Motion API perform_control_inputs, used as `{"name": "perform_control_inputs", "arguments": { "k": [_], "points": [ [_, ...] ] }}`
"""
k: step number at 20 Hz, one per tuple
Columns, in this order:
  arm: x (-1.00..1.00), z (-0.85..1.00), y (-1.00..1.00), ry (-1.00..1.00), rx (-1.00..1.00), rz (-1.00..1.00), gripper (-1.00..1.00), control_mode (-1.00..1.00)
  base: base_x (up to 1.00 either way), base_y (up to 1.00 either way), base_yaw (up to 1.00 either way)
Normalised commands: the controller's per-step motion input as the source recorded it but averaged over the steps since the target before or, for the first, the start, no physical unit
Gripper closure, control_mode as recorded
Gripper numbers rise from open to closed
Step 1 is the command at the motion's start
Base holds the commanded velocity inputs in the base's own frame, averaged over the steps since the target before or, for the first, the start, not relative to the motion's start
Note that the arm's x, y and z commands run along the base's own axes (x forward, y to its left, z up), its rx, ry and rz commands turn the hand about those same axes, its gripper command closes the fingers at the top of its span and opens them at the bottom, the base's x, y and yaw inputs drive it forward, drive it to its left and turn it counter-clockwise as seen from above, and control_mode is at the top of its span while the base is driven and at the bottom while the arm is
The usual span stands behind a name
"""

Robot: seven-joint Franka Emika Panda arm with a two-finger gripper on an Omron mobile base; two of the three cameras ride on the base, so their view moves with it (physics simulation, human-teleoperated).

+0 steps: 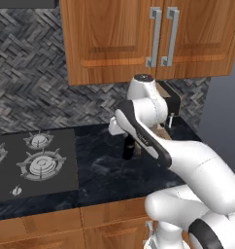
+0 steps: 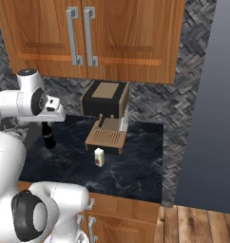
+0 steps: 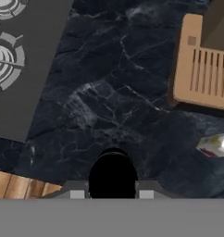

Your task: Move the drinks to the dining counter.

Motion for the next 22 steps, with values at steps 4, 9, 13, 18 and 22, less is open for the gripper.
{"name": "perform_control_inputs", "arguments": {
  "k": [4,9,13,18,22],
  "points": [
    [-0.84,1.00,-0.37,0.02,0.04,0.00,1.00,-1.00,0.00,0.00,0.00],
    [-0.48,0.86,-0.24,0.02,0.00,0.00,1.00,-1.00,0.00,0.00,0.00],
    [-0.67,0.95,-0.03,0.00,0.00,0.00,1.00,-1.00,0.00,0.00,0.00],
    [-0.42,0.83,0.00,-0.01,0.00,0.02,1.00,-1.00,0.00,0.00,0.00],
    [-0.38,0.49,0.00,0.00,0.00,0.05,1.00,1.00,-0.35,0.27,0.19]
  ]
}}
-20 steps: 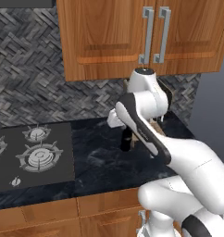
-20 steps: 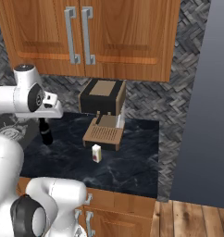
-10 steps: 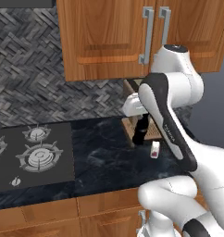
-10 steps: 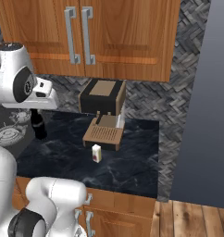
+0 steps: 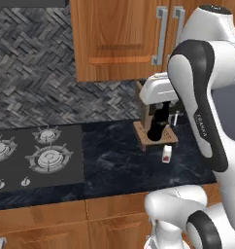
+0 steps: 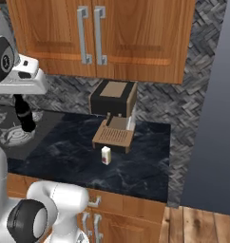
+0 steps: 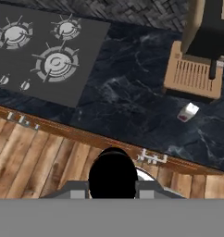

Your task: Move the drinks to the dining counter.

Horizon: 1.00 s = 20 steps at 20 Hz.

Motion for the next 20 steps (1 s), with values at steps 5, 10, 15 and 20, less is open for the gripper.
{"name": "perform_control_inputs", "arguments": {
  "k": [5,10,15,20],
  "points": [
    [0.00,0.00,0.00,0.00,0.00,0.00,1.00,1.00,-0.10,0.55,0.85],
    [0.00,0.00,0.00,0.00,0.00,0.00,1.00,1.00,0.00,0.13,1.00],
    [0.00,0.00,0.00,0.00,0.00,0.00,1.00,1.00,0.00,0.00,1.00],
    [0.00,0.00,0.00,0.00,0.00,0.00,1.00,1.00,0.00,0.08,1.00]
  ]
}}
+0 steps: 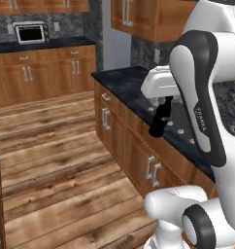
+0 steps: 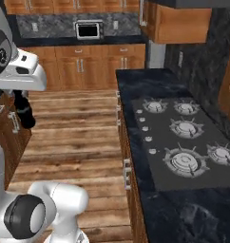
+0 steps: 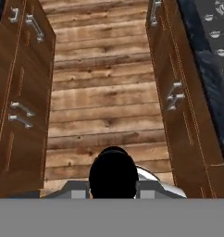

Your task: Move the drinks to the dining counter.

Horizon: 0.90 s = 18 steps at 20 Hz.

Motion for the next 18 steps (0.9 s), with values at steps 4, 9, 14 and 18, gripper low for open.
{"name": "perform_control_inputs", "arguments": {
  "k": [4,9,14,18],
  "points": [
    [0.00,0.00,0.00,0.00,0.00,0.00,1.00,1.00,0.00,0.11,1.00],
    [0.00,0.00,0.00,0.00,0.00,0.00,1.00,1.00,0.00,0.11,1.00],
    [0.00,0.00,0.00,0.00,0.00,0.00,1.00,1.00,0.00,0.11,1.00],
    [0.00,0.00,0.00,0.00,0.00,0.00,1.00,1.00,0.00,0.12,1.00]
  ]
}}
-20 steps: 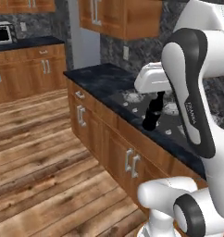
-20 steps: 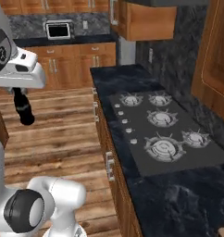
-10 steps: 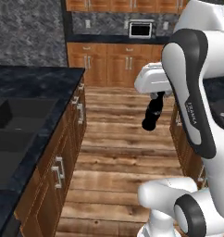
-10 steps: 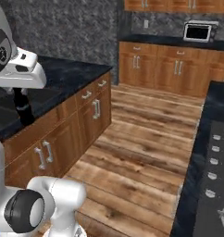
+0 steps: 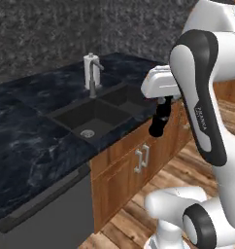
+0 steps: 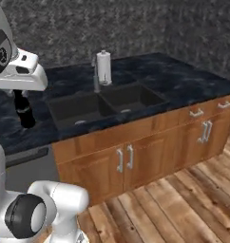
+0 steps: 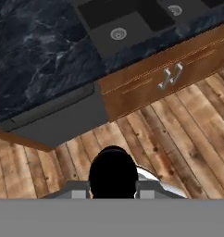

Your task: Move the drinks to the dining counter.

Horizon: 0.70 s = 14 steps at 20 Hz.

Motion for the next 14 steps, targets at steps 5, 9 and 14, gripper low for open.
{"name": "perform_control_inputs", "arguments": {
  "k": [5,9,14],
  "points": [
    [0.00,0.00,0.00,0.00,0.00,0.00,1.00,1.00,0.03,0.22,0.98],
    [0.00,0.00,0.00,0.00,0.00,0.00,1.00,1.00,0.77,0.69,0.59],
    [0.00,0.00,0.00,0.00,0.00,0.00,1.00,1.00,1.00,0.43,0.28]
  ]
}}
